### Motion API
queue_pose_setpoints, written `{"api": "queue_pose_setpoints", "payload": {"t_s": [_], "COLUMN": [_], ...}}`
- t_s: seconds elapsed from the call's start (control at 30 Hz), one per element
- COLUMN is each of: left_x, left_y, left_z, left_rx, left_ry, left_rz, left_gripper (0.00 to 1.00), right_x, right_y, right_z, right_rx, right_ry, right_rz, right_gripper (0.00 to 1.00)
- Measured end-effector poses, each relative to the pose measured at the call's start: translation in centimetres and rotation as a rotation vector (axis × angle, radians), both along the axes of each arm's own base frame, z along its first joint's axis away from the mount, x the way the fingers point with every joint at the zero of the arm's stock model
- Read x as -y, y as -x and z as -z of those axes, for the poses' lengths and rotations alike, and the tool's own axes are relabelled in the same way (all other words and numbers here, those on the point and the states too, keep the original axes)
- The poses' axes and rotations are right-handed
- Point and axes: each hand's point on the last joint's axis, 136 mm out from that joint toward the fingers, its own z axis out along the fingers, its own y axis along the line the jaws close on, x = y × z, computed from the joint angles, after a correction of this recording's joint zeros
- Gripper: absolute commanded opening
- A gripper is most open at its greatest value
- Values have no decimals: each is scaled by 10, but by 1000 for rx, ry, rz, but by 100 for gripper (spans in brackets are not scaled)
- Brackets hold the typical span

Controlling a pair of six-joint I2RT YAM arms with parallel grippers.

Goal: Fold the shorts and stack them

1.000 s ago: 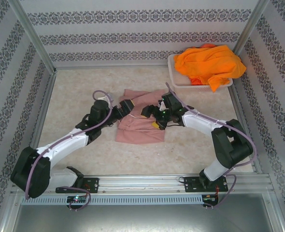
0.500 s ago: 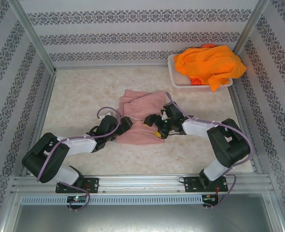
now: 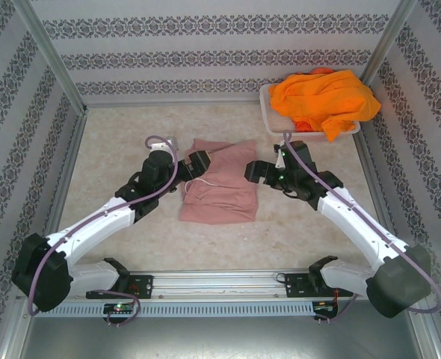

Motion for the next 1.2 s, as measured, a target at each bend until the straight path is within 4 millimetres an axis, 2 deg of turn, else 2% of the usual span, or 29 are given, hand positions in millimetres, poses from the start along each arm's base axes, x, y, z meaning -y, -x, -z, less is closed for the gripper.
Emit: {"api": "queue_pose_setpoints", "payload": {"t_s": [0.1, 0.17, 0.27, 0.33, 0.47, 0.63, 0.8, 0.87, 1.0, 1.1, 1.2], "left_x": [5, 3, -2, -7, -14, -20, -22, -23, -26, -30, -33], "left_y": [-1, 3, 12, 16, 23, 26, 28, 28, 28, 28, 29], "left_z": [26, 40, 53, 53, 39, 34, 41, 42, 46, 50, 54], "left_rx": [-61, -88, -110, -105, -56, -30, -41, -44, -50, -56, -63], "left_ry": [-28, -43, -59, -66, -59, -67, -76, -78, -81, -85, -89], "left_rz": [21, 24, 23, 20, 10, 4, 3, 1, -8, -16, -22], "left_gripper": [100, 100, 100, 100, 100, 100, 100, 100, 100, 100, 100], "right_x": [12, 11, 4, -1, -9, -16, -11, -1, 33, 76, 133], "right_y": [-6, -13, -29, -41, -58, -63, -60, -61, -56, -48, -42], "right_z": [23, 41, 68, 85, 114, 145, 158, 158, 158, 146, 126], "right_rx": [-66, -124, -203, -246, -317, -400, -427, -418, -417, -423, -432], "right_ry": [59, 97, 148, 172, 189, 184, 234, 296, 491, 666, 843], "right_rz": [3, -15, -48, -66, -80, -87, -92, -95, -97, -92, -55], "right_gripper": [94, 86, 78, 75, 68, 40, 9, 0, 0, 0, 0]}}
